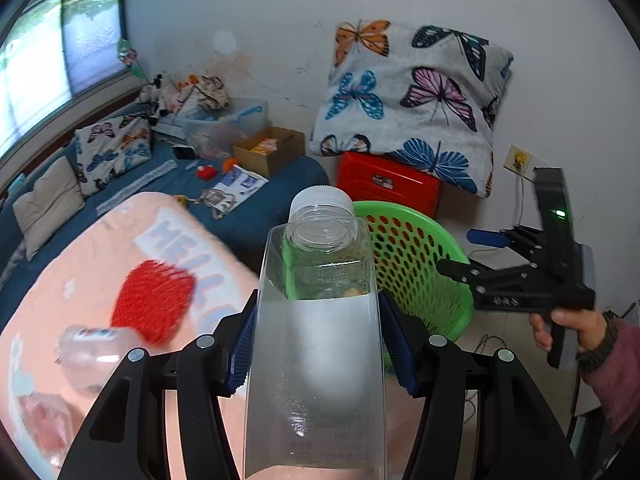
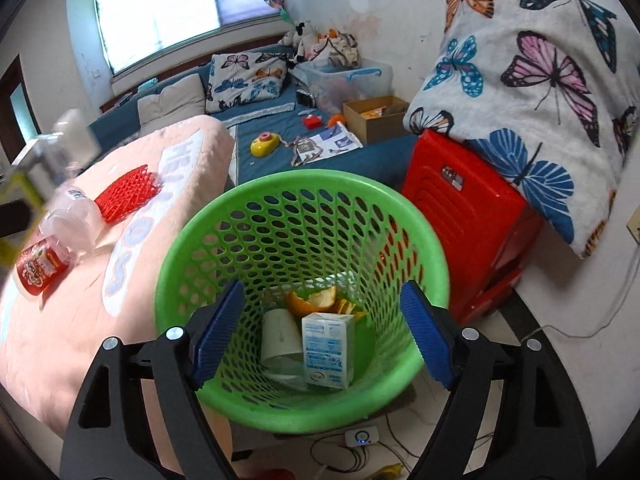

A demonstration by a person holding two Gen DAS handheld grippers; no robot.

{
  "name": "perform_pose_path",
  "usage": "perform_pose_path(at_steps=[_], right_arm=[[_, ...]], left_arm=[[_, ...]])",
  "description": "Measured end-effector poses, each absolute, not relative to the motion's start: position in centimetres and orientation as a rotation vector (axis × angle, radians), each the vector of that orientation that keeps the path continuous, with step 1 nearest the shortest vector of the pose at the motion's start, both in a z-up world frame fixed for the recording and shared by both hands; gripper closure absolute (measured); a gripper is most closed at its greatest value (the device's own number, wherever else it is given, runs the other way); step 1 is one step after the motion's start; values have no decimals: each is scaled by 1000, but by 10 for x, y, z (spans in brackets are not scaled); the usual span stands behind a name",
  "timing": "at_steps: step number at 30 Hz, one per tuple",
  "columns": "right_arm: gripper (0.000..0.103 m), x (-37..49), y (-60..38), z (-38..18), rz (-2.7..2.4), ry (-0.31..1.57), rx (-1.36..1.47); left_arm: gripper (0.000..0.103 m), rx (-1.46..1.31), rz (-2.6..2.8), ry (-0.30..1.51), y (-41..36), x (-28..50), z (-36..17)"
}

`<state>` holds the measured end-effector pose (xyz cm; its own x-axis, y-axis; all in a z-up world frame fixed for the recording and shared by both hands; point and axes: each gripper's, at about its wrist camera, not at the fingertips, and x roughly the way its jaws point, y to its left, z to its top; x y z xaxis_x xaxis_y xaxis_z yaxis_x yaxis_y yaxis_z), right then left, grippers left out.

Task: Collect trash
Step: 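Lower the clear bottle into the green basket and open the left gripper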

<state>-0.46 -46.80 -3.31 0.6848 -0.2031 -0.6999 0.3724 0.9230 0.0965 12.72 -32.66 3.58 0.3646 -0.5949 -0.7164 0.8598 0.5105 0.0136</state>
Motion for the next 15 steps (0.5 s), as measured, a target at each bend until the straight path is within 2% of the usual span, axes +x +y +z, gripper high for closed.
perform_pose_path(at_steps=[15], right_arm=[[22,-42,-473,-38,-339,730,303]], left_arm=[[48,481,-1004,803,-417,133,-7]])
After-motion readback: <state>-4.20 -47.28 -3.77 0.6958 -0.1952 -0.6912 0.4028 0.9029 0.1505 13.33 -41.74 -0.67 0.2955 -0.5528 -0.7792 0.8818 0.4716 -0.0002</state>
